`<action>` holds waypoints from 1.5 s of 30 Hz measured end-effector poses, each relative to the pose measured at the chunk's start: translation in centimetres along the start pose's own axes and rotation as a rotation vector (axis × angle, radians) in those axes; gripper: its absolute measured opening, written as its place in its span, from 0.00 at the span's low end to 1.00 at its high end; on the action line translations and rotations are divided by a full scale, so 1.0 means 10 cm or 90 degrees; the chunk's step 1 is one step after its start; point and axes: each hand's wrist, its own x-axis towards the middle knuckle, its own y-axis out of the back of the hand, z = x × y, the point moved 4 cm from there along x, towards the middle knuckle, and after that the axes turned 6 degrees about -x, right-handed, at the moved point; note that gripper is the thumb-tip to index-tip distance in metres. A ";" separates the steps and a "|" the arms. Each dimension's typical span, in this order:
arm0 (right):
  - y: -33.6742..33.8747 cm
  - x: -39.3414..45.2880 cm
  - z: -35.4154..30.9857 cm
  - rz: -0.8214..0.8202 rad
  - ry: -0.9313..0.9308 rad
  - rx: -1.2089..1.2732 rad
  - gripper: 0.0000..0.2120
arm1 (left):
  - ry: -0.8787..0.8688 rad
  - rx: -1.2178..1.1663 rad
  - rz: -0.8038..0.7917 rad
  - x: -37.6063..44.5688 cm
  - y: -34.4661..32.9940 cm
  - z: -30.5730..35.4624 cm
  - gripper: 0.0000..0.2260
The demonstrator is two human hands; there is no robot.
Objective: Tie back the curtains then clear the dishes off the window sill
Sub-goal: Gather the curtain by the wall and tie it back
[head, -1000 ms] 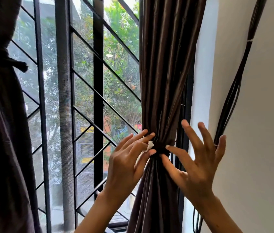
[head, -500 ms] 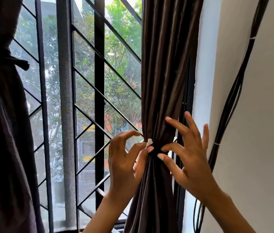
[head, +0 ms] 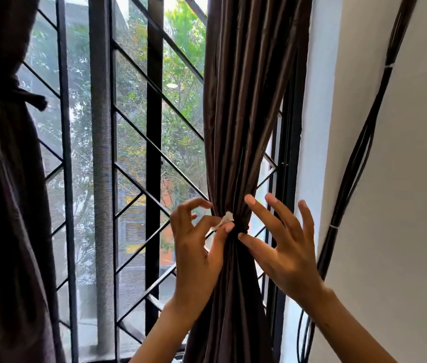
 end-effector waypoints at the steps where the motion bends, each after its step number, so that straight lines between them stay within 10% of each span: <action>1: -0.02 -0.02 -0.01 0.011 -0.009 0.003 0.07 | 0.012 -0.010 -0.003 0.01 0.00 0.01 0.06; 9: -0.08 -0.19 -0.15 0.009 -0.258 0.038 0.07 | 0.160 -0.081 0.021 0.00 0.08 -0.02 0.11; 19: -0.25 -0.10 -0.29 0.029 -0.301 0.052 0.02 | 0.207 -0.093 0.013 -0.01 0.10 -0.02 0.08; 30: -0.06 -0.12 -0.18 -0.196 -0.401 0.447 0.06 | 0.167 0.047 0.108 0.03 0.33 -0.37 0.11; 45: -0.23 -0.27 -0.36 -0.012 -0.235 0.043 0.16 | 0.243 -0.096 0.038 -0.09 0.12 -0.31 0.08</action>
